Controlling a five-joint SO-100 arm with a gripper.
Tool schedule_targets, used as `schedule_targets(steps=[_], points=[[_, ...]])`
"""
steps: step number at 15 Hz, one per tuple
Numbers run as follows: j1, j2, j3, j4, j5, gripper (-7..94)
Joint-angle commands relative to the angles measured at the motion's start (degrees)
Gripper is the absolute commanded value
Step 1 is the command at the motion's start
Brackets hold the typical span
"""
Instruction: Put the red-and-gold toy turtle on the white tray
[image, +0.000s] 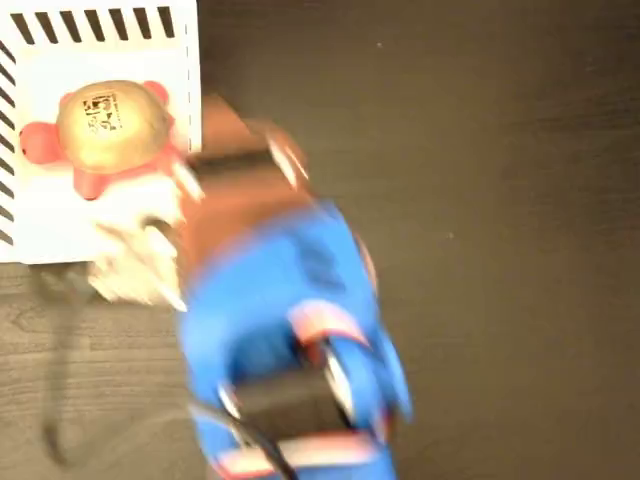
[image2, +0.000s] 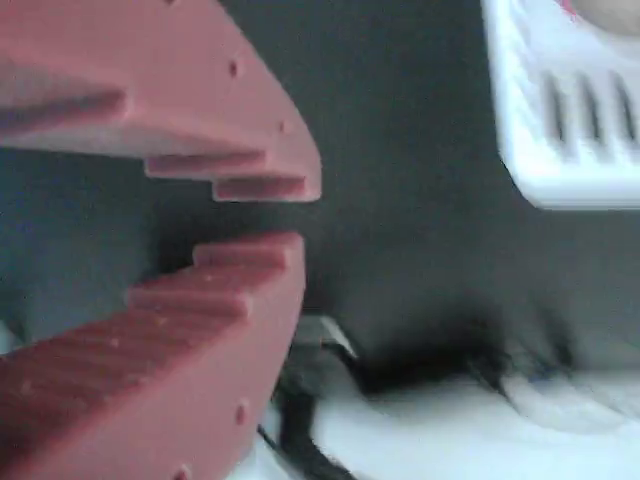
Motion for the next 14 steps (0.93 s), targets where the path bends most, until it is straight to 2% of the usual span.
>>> schedule_targets(steps=[1,4,8,10,14], points=[[0.8,12.4,13.7,-0.8,0.4,0],[1.0,24.9,27.1,2.5,0.7,0],[0.5,40.8,35.5,12.0,0.4,0],[0.1,41.1,36.0,14.2,0.9,0],[0.0,41.7,40.4,13.2,-1.5,0]])
